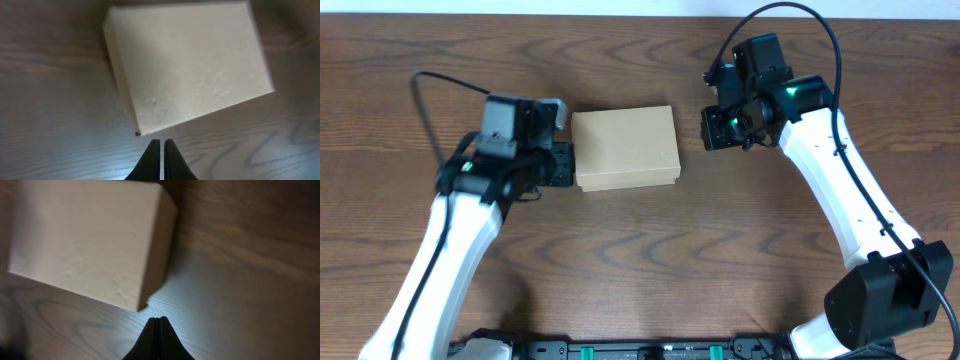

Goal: Pack container

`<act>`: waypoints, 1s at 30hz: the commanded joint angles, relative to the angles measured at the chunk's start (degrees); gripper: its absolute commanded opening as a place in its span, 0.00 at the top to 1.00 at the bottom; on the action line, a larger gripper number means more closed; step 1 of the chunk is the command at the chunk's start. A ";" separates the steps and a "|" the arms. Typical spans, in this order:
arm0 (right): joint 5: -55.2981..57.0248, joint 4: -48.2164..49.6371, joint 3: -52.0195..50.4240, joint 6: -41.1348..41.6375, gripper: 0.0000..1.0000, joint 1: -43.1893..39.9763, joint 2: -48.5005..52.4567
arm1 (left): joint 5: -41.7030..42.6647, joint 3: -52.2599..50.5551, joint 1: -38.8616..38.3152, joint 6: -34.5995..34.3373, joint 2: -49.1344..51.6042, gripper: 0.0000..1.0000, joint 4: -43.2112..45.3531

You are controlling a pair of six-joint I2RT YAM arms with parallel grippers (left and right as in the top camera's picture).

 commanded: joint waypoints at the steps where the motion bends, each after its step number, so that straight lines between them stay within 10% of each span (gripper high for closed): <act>1: 4.26 -1.31 0.07 3.17 0.99 -0.24 -2.05 | -3.39 0.13 0.20 -0.42 -6.14 0.94 -1.86; 18: 6.86 7.30 -31.34 0.26 0.98 -0.22 -37.68 | -3.15 -8.68 0.17 0.52 -29.59 0.94 -14.03; 19: 6.88 7.30 -33.07 0.48 0.92 -0.22 -40.09 | -3.15 -10.21 0.17 -0.61 -30.60 0.94 -13.07; 20: 6.86 7.10 -34.25 1.18 0.41 -0.22 -41.94 | -3.15 -11.52 0.17 -1.66 -31.32 0.93 -12.28; 21: 6.88 6.86 -35.19 3.10 0.01 -0.22 -43.76 | -3.21 -12.59 0.17 -2.93 -31.78 0.67 -11.91; 22: 6.91 6.36 -35.67 3.91 0.01 -0.22 -45.03 | -3.19 -13.18 0.17 -4.09 -31.85 0.03 -11.93; 30: 6.88 2.80 -36.35 3.87 0.01 -0.22 -48.63 | -3.41 -13.94 0.17 -4.96 -31.34 0.05 -16.41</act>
